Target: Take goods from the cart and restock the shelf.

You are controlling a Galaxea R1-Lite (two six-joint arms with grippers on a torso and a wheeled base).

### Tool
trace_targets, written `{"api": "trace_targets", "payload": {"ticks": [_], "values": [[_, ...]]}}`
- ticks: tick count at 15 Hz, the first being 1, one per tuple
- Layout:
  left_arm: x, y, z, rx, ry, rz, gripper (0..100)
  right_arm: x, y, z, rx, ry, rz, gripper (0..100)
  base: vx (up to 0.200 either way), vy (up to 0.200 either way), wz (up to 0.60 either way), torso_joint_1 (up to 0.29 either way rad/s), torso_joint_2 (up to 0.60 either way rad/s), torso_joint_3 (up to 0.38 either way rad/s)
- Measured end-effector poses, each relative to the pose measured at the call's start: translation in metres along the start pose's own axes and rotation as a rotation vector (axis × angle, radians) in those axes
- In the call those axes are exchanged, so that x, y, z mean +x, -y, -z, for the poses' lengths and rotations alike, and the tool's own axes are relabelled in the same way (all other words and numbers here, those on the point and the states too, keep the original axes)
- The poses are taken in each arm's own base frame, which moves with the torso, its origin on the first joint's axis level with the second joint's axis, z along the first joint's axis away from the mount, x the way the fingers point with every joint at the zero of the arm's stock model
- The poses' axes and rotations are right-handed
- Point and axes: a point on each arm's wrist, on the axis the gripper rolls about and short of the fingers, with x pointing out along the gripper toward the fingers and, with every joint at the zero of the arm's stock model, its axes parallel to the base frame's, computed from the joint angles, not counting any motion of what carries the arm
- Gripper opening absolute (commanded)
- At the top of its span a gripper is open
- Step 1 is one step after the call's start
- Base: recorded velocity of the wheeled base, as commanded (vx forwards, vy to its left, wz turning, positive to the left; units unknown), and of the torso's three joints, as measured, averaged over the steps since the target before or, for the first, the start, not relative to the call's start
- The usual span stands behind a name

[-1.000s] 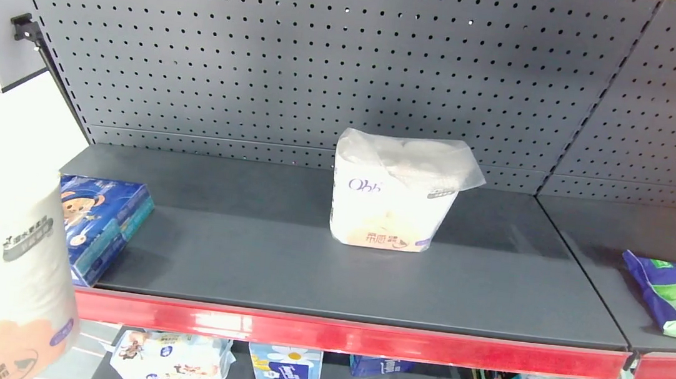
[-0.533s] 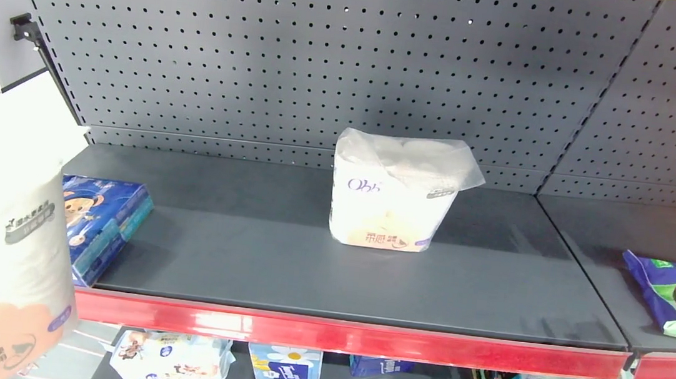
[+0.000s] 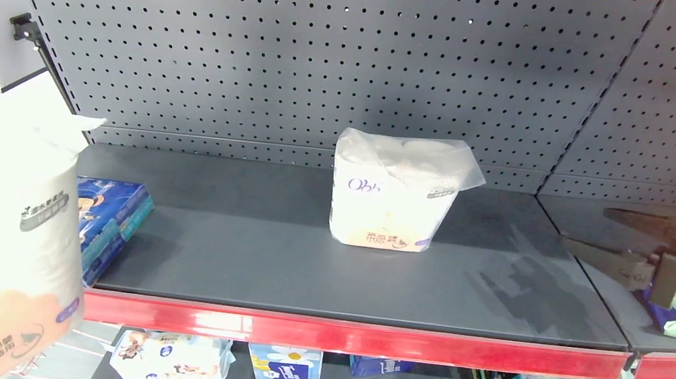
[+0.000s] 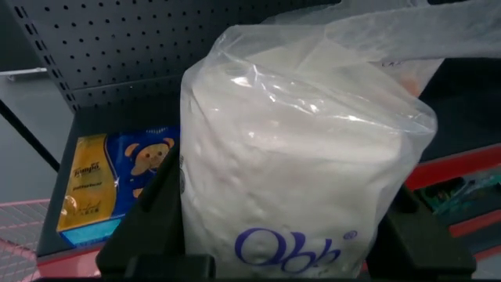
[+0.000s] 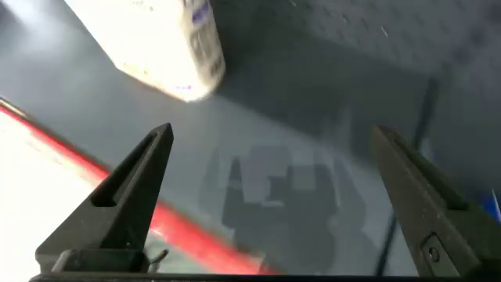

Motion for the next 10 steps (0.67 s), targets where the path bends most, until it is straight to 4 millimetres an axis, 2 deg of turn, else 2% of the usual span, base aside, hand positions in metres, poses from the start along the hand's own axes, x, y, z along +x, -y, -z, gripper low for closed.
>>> {"api": "trace_targets", "payload": {"ticks": [2,6,8,10], "values": [[0.004,0.000,-0.003,-0.005,-0.004,0.071,0,0.035,0.011,-0.009,-0.063,0.037,-0.150,100,0.000,0.000,0.00,0.000,0.00,0.000],[0.010,-0.003,-0.004,-0.019,-0.026,0.092,0,0.094,0.014,-0.033,-0.126,0.095,-0.298,100,0.000,0.000,0.00,0.000,0.00,0.000],[0.014,-0.005,-0.004,-0.026,-0.038,0.083,0,0.117,0.008,-0.038,-0.143,0.106,-0.356,100,0.000,0.000,0.00,0.000,0.00,0.000],[0.016,-0.006,-0.005,-0.029,-0.042,0.082,0,0.130,0.000,-0.036,-0.144,0.100,-0.413,100,0.000,0.000,0.00,0.000,0.00,0.000]]}}
